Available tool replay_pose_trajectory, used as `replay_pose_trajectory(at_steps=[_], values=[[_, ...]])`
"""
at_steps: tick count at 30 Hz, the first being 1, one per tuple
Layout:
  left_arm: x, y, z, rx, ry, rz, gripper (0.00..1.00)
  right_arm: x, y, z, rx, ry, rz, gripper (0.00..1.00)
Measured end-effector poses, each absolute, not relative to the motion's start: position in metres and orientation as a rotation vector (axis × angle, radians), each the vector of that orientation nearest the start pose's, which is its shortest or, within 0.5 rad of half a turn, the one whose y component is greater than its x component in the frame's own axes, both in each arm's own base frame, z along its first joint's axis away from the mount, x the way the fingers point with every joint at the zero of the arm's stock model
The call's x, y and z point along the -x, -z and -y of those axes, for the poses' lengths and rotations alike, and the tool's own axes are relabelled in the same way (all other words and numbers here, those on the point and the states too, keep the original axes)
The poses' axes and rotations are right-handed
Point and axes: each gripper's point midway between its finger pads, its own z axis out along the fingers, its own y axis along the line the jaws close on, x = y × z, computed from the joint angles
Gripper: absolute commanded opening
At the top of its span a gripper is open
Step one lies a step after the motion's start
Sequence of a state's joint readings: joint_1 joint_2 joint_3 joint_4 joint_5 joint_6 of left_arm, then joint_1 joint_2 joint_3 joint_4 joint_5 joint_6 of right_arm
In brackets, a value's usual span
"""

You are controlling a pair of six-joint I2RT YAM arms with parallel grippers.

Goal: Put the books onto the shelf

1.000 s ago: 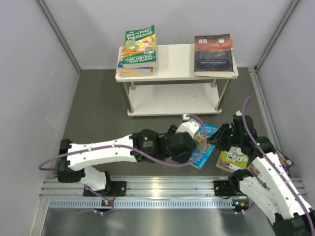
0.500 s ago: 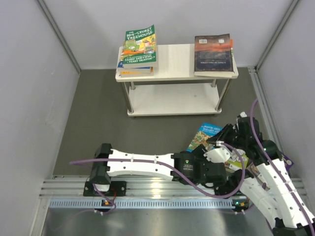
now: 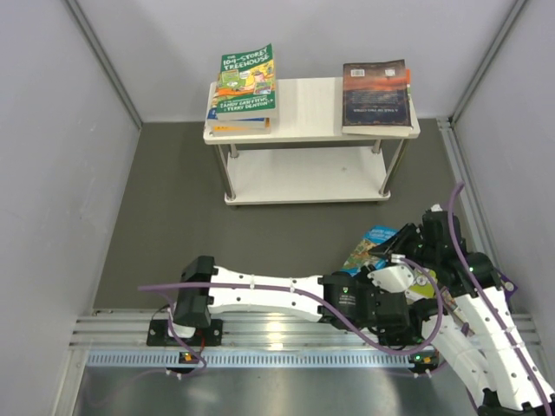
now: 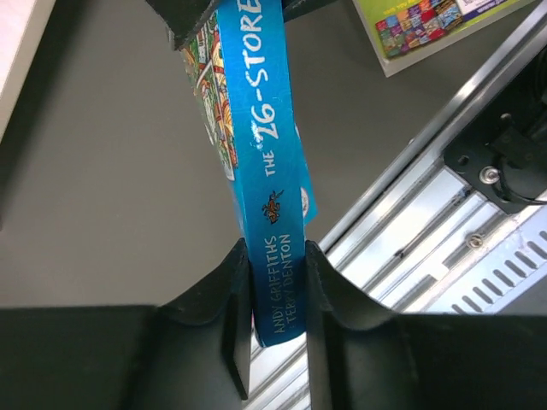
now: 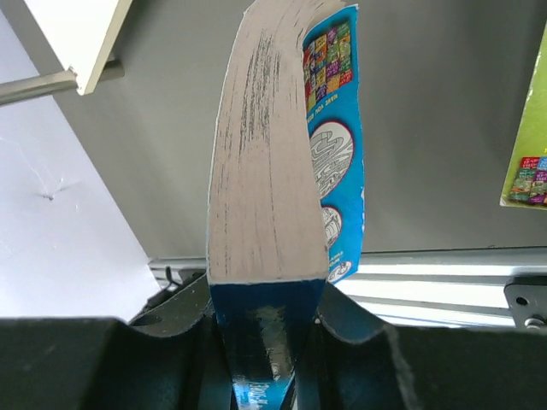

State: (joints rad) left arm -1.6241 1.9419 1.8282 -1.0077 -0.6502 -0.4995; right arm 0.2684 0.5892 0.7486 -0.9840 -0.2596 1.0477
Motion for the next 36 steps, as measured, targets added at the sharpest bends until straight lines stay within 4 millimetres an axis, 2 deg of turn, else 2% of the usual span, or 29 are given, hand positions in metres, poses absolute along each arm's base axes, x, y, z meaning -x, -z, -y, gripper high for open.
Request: replay_pose_trajectory(at_steps=[1,2,3,4,5,6,11,15,19,21,22,24,27,31,36], values=[[-0.067,-0.172,0.436,-1.109,0.082,-2.096,0.0,-0.149,-0.171,-0.123,-0.865,-0.873,-2.42,0.0],[-0.067,-0.172,0.436,-1.114,0.081,-2.095,0.0,-0.149,-0.171,-0.123,-0.867,-0.871,-2.42,0.06],[-0.067,-0.172,0.436,-1.117,0.08,-2.094,0.0,-0.149,-0.172,-0.122,-0.867,-0.871,-2.42,0.19],[-0.067,-0.171,0.436,-1.118,0.08,-2.093,0.0,-0.149,-0.172,-0.122,-0.866,-0.867,-2.42,0.42],[-0.068,-0.172,0.436,-1.119,0.08,-2.092,0.0,-0.149,-0.173,-0.122,-0.864,-0.864,-2.419,0.86],[-0.068,-0.171,0.434,-1.126,0.071,-2.097,0.0,-0.148,-0.176,-0.122,-0.857,-0.87,-2.418,0.99],[-0.074,-0.166,0.429,-1.099,0.142,-2.194,0.0,-0.151,-0.211,-0.121,-0.79,-0.886,-2.365,1.0],[-0.088,-0.173,0.403,-0.973,0.339,-2.361,0.0,-0.162,-0.254,-0.121,-0.736,-0.925,-2.243,1.0],[-0.127,-0.204,0.365,-0.668,0.589,-2.47,0.0,-0.163,-0.282,-0.12,-0.706,-0.957,-2.169,1.0],[-0.148,-0.231,0.352,-0.51,0.692,-2.442,0.0,-0.162,-0.289,-0.119,-0.708,-0.966,-2.144,1.0],[-0.152,-0.243,0.35,-0.468,0.739,-2.421,0.0,-0.162,-0.292,-0.118,-0.711,-0.969,-2.132,1.0],[-0.151,-0.266,0.354,-0.428,0.86,-2.381,0.0,-0.161,-0.298,-0.118,-0.71,-0.986,-2.104,1.0],[-0.14,-0.285,0.368,-0.427,1.022,-2.355,0.0,-0.161,-0.312,-0.122,-0.691,-1.049,-2.041,1.0],[-0.13,-0.296,0.386,-0.392,1.202,-2.343,0.0,-0.165,-0.318,-0.131,-0.673,-1.133,-2.001,1.0],[-0.134,-0.297,0.392,-0.252,1.349,-2.334,0.0,-0.165,-0.315,-0.133,-0.677,-1.146,-2.012,1.0]])
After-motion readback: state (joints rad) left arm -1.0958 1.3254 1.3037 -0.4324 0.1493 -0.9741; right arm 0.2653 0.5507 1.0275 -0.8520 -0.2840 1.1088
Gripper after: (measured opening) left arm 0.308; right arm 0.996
